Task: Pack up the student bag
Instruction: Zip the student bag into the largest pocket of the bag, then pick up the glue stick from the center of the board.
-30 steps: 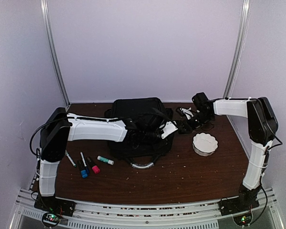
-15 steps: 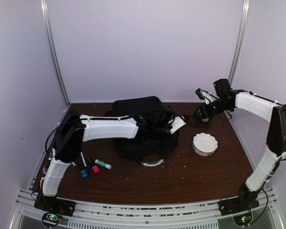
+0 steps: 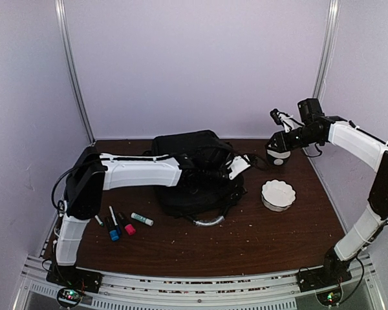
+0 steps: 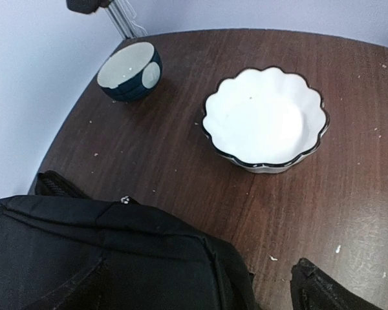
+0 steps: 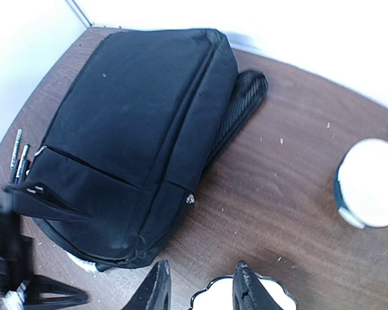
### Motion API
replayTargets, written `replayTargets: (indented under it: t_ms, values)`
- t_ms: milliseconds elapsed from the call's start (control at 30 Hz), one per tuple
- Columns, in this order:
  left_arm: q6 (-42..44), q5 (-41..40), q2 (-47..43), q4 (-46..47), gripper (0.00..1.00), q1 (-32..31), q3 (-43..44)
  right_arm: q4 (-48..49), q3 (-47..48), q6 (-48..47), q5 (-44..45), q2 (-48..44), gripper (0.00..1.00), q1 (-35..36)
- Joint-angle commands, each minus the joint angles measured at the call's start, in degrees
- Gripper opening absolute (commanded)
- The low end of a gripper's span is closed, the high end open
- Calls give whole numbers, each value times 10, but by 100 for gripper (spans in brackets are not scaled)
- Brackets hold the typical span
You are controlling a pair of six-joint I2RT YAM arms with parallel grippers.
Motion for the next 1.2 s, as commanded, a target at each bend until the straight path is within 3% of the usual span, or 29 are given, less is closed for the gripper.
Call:
replayTargets:
  t_ms: [0, 67, 267, 367, 567, 667, 800, 1067, 1167]
  values:
    - [-39, -36, -112, 37, 98, 3, -24, -20, 71, -29, -14, -13, 33, -4]
    - [-81, -58, -144, 22, 98, 14, -44, -29, 101, -34, -10, -19, 33, -4]
    - [-235, 17, -255, -37, 98, 124, -152, 4, 120, -15, -37, -46, 43, 3]
    - [-249, -41, -318, -77, 98, 164, -231, 2, 124, -13, -52, -42, 46, 30]
    - [-277, -177, -388, -201, 98, 227, -293, -33, 138, -44, -31, -2, 46, 155]
    - [-344, -244, -436, -225, 98, 252, -345, -52, 150, -61, -5, 27, 45, 229]
    - [-351, -218, -479, -232, 98, 284, -407, -60, 173, -73, 16, 80, 44, 318]
    - [-390, -49, -491, -229, 68, 348, -483, -86, 317, -45, 62, 258, 41, 468]
    - [-402, -37, -510, -204, 66, 350, -521, -100, 386, -31, 83, 325, 40, 498]
